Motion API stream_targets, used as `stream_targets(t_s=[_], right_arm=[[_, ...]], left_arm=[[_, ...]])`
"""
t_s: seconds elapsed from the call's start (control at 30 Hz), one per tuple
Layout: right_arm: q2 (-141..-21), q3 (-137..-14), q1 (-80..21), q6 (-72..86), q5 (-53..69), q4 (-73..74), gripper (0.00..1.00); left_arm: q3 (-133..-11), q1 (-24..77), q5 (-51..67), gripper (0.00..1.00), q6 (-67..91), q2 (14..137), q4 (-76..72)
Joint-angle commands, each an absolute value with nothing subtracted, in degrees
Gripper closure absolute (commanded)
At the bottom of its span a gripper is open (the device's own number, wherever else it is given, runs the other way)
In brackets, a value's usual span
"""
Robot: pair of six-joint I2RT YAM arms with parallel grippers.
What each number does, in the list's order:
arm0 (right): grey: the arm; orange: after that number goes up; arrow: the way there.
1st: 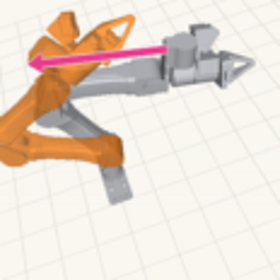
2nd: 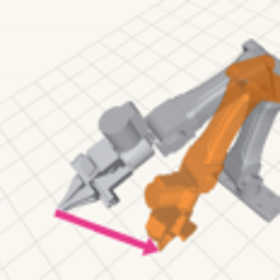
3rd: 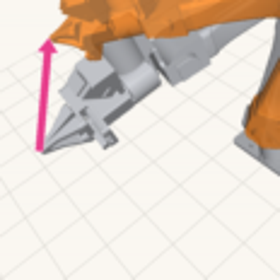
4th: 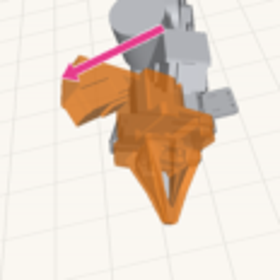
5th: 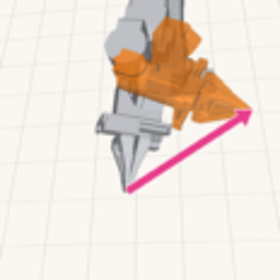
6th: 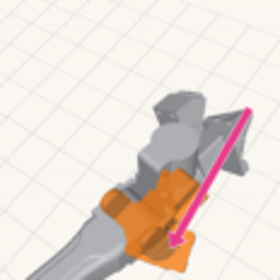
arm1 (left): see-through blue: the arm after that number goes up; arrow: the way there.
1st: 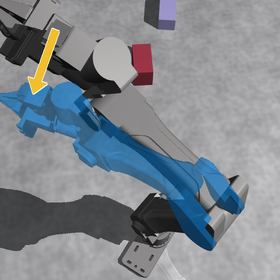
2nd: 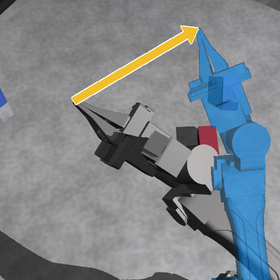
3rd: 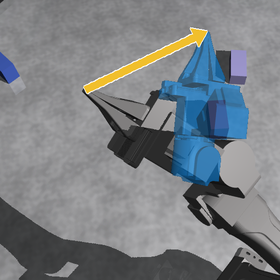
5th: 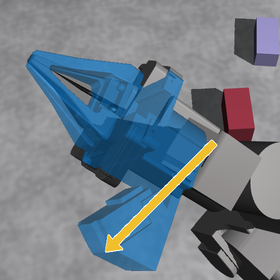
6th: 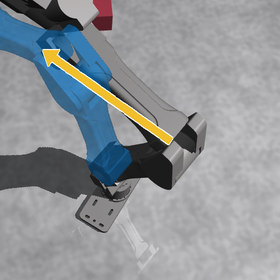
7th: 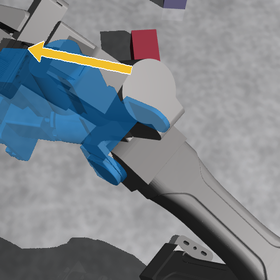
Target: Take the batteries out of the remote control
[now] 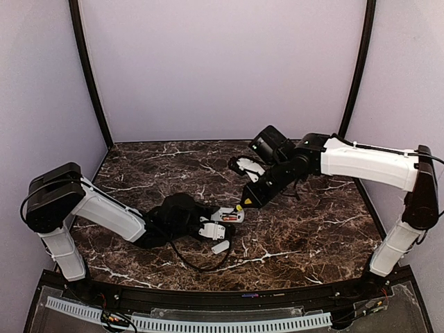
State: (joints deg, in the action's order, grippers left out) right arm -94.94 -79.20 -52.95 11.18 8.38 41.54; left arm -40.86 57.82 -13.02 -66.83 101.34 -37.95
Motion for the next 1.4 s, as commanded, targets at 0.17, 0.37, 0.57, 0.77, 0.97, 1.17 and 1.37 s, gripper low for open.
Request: stream_targets(t_s=[0.17, 0.37, 0.57, 0.77, 0.97, 1.17, 1.37], right_arm=[[-90.5, -84.3, -51.9, -3.5, 12.1, 56.2, 1.0], [-88.9, -83.1, -53.8, -6.0, 14.8, 56.1, 1.0], [-87.6, -84.0, -54.6, -9.9, 14.8, 54.5, 1.0], [-89.0, -85.6, -54.5, -12.4, 12.6, 54.0, 1.0], [-91.2, -88.0, -54.3, -13.7, 11.8, 53.8, 1.0], [-92.5, -89.9, -53.8, -14.2, 12.2, 53.3, 1.0], [-94.0, -90.0, -53.5, -14.7, 11.7, 53.3, 1.0]], left_arm=[[-36.0, 56.7, -6.7, 1.0, -67.0, 94.3, -42.5], [-35.8, 56.7, -6.8, 1.0, -69.5, 94.2, -42.9], [-34.7, 56.8, -4.4, 1.0, -69.9, 92.1, -43.2], [-33.4, 56.8, -2.4, 1.0, -69.1, 90.7, -43.8], [-33.4, 56.7, -2.2, 1.0, -68.8, 90.4, -43.7], [-33.6, 56.7, -1.9, 1.0, -68.3, 89.8, -43.5], [-33.6, 56.8, -1.8, 1.0, -67.8, 89.4, -43.2]])
